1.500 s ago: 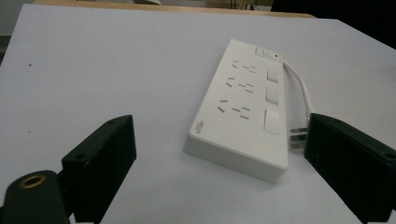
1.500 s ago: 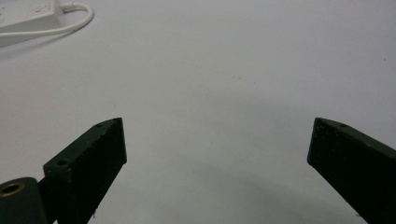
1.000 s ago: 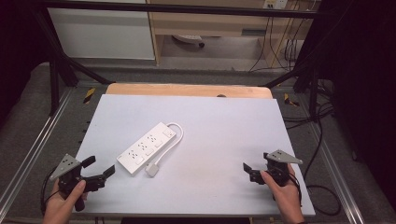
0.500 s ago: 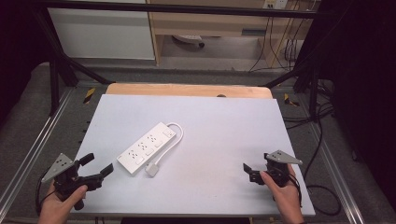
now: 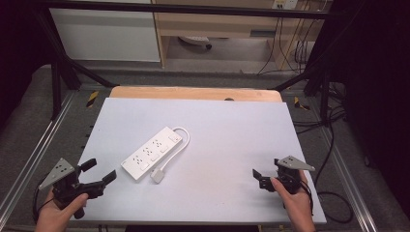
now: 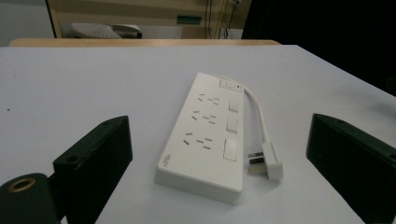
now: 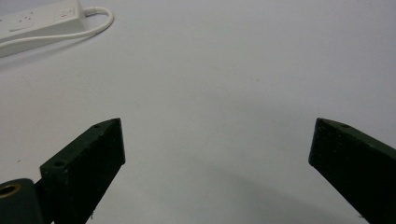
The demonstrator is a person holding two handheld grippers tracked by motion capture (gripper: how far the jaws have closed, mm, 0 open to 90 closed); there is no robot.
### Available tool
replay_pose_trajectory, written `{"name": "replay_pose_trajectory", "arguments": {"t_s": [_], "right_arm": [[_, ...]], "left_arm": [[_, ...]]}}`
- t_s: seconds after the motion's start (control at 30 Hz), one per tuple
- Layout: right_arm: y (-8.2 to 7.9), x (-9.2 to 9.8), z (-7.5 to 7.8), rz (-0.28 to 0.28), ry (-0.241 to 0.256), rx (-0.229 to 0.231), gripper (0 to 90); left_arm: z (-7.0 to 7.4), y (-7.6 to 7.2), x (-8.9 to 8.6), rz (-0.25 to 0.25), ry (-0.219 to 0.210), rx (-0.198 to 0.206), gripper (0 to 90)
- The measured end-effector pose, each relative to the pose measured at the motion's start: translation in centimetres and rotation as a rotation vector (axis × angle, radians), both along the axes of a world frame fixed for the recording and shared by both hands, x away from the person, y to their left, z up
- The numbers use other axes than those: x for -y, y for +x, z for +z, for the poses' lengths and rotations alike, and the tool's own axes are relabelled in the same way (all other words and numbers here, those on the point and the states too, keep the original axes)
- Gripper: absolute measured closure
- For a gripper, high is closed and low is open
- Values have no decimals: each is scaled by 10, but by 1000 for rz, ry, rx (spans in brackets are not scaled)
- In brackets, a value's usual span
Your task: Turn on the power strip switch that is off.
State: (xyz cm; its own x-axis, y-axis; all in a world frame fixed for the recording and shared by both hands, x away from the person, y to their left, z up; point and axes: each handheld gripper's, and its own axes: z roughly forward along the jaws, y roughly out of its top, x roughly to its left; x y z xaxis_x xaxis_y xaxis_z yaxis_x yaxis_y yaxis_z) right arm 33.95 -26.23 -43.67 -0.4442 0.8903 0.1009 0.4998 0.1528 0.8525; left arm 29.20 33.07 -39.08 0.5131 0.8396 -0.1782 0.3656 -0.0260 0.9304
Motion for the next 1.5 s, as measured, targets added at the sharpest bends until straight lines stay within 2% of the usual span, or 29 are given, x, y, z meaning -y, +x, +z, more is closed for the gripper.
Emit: {"name": "replay_pose_trajectory", "arguments": {"t_s": [0.3,0.5,0.6,0.77,1.27,1.5], "right_arm": [[1,-2,0,4,3,2,40],[1,-2,0,8,2,-3,39],[1,-2,0,9,5,-4,38],[2,-2,-1,11,6,-4,37],[3,-3,0,14,5,-7,39],[3,-3,-1,21,4,-9,44]], "left_arm": [[12,0,-1,7,1,47,69],[17,3,-1,3,-7,52,70],[19,4,2,-21,6,55,68],[23,7,5,-20,-12,65,67],[28,16,10,-6,5,68,70],[32,20,13,-7,10,77,161]]}}
